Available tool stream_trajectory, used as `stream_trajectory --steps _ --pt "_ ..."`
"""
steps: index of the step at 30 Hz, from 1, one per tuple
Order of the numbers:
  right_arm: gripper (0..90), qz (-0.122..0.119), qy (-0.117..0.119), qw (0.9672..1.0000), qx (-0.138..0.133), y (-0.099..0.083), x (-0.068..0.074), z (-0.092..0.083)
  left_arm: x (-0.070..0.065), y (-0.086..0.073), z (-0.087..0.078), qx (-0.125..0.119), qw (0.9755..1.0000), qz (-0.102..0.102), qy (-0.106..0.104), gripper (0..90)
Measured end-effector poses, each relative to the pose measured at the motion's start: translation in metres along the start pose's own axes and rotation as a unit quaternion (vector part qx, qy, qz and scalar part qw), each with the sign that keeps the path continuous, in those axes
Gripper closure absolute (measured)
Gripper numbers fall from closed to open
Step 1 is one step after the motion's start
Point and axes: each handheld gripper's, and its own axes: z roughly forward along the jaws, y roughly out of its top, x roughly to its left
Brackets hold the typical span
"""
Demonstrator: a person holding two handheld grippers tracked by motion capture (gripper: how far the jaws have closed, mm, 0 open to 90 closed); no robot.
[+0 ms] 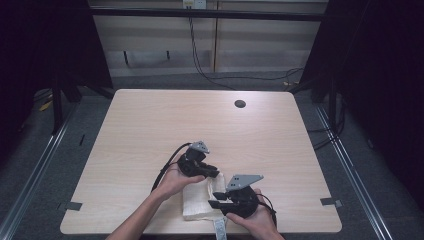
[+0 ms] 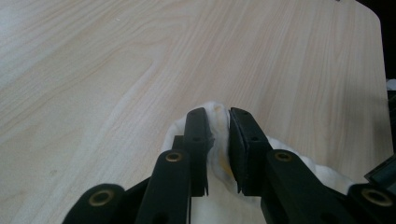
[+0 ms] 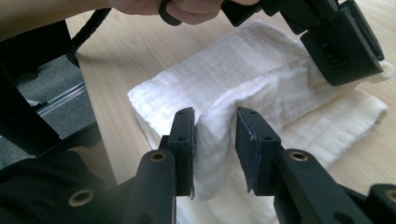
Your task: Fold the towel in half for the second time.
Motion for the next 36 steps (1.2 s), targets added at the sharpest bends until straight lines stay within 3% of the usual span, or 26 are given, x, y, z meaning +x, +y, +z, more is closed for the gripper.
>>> stream_trajectory --steps 3,6,13,17,23,25,30,36 --pt "68.4 -0.003 -0.017 0.9998 0.004 -0.002 -0.001 -0.002 0.002 0.002 0.002 0.003 1.0000 -0.008 0.001 77.3" --pt "68.7 0.003 -0.016 0.9998 0.007 -0.007 -0.004 -0.003 0.004 0.004 0.005 -0.001 0.9998 -0.017 -0.008 76.6" --pt "63.1 0.020 -0.029 0.9994 0.007 -0.017 -0.011 -0.011 0.000 0.006 0.014 0.010 0.9998 -0.016 -0.006 75.0" --pt "56.4 0.032 -0.029 0.9991 0.001 -0.018 -0.015 -0.012 0.000 0.007 0.015 0.008 0.9999 -0.007 -0.010 68.5" --pt "48.4 0.046 -0.025 0.9986 -0.004 -0.019 -0.021 -0.020 0.001 0.009 0.013 0.000 0.9999 -0.012 -0.011 61.8" --pt "47.2 0.031 -0.021 0.9993 -0.004 -0.019 -0.025 -0.025 0.000 0.009 0.014 -0.001 0.9997 -0.019 -0.017 56.8" --pt "45.4 0.038 -0.033 0.9986 -0.014 -0.024 -0.029 -0.036 -0.007 0.014 0.011 -0.014 0.9999 -0.005 0.009 43.6" --pt "42.3 0.034 -0.048 0.9981 -0.021 -0.027 -0.033 -0.042 -0.011 0.015 -0.004 -0.034 0.9992 0.000 0.021 36.1"
